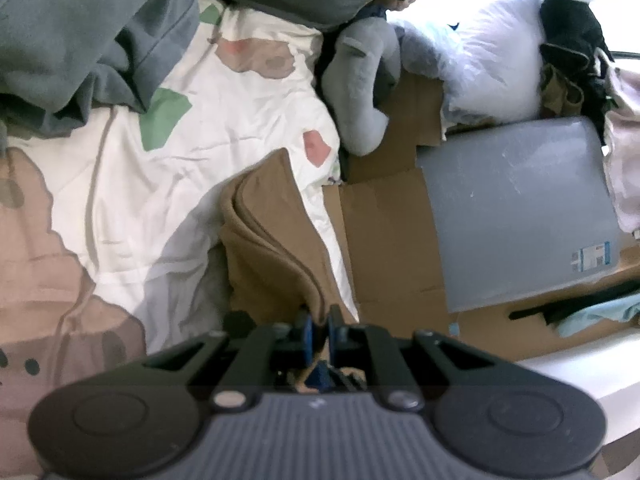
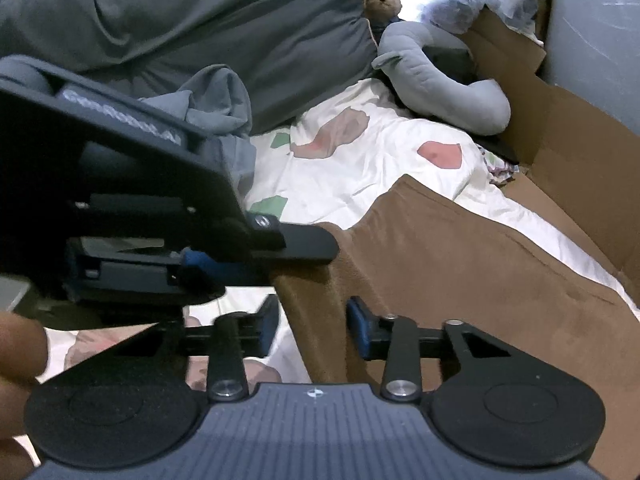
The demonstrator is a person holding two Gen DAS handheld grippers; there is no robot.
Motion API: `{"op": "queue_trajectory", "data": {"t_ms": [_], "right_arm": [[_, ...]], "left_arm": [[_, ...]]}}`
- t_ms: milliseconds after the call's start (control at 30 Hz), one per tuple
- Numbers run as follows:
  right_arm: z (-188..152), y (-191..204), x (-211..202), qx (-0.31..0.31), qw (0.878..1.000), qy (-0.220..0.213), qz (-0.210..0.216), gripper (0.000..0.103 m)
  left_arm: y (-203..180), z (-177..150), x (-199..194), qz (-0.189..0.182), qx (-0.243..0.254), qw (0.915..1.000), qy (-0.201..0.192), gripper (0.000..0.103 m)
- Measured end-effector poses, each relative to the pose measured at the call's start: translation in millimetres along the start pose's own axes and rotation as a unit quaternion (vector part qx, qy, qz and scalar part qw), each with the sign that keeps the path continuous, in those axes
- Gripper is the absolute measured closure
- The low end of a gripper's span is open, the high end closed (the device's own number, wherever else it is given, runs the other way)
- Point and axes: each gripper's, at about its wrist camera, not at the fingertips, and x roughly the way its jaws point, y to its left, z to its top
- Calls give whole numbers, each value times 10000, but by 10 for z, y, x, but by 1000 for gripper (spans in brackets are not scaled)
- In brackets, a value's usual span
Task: Fold clothes
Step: 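Close the right gripper on the corner while the left gripper opens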
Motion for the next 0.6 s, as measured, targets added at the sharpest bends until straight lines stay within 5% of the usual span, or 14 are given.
{"op": "queue_trajectory", "data": {"t_ms": [167, 200, 267, 300, 600], "right_arm": [[0, -18, 7, -13, 10000, 54, 32, 98], [2, -19, 3, -4, 10000, 48, 47, 100], [6, -14, -8, 5, 10000, 18, 72, 100], [7, -9, -16, 6, 10000, -7, 83, 100], [-27, -54, -60, 109, 9998, -24, 164, 101]], "left_arm": [[-24, 82, -153, -338, -30, 9992, -188, 88], [-45, 111, -178, -233, 89, 9994, -245, 80], [-76, 165, -222, 4, 310, 9989, -358, 37], [-69, 186, -231, 165, 392, 9982, -412, 33], [234, 404, -40, 611, 362, 9972, -222, 30]]}}
